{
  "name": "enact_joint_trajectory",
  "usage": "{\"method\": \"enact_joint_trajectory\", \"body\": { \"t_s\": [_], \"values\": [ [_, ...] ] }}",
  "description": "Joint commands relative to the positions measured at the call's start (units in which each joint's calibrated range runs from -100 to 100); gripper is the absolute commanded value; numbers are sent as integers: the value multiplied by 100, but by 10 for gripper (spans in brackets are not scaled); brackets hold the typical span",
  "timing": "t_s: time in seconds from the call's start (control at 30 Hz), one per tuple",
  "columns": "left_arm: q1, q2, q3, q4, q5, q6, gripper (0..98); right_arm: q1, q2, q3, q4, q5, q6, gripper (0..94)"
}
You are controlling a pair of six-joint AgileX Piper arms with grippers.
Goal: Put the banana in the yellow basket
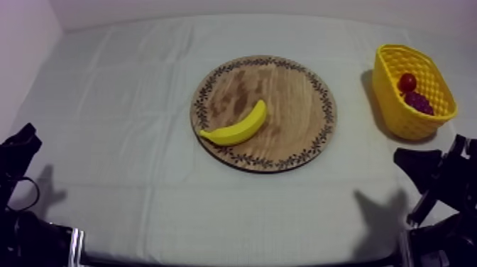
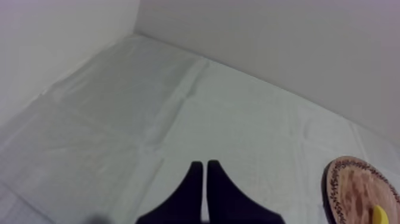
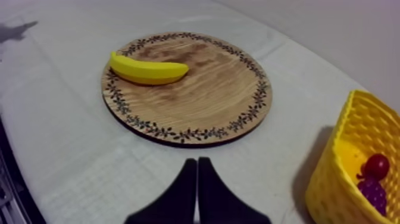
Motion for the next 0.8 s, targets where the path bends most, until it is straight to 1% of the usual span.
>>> {"method": "enact_joint_trajectory", "body": {
  "t_s": [0.0,0.07,0.2,0.27,0.33,0.47,0.63,0.77],
  "values": [
    [1,0,3,-2,-1,-1,1,-24,24,-53,37,-31,84,5],
    [1,0,3,-2,-1,-1,1,-76,167,-72,174,-175,77,5],
    [1,0,3,-2,-1,-1,1,-203,804,-252,541,-499,78,6],
    [1,0,3,-2,-1,-1,1,-283,1256,-512,712,-540,15,6],
    [1,0,3,-2,-1,-1,1,-332,1756,-897,802,-479,-38,6],
    [1,0,3,-2,-1,-1,1,-380,2751,-1988,751,-40,-18,6],
    [1,0,3,-2,-1,-1,1,-373,3859,-3590,463,829,218,6],
    [1,0,3,-2,-1,-1,1,-365,4736,-4878,288,1674,443,6]
  ]
}}
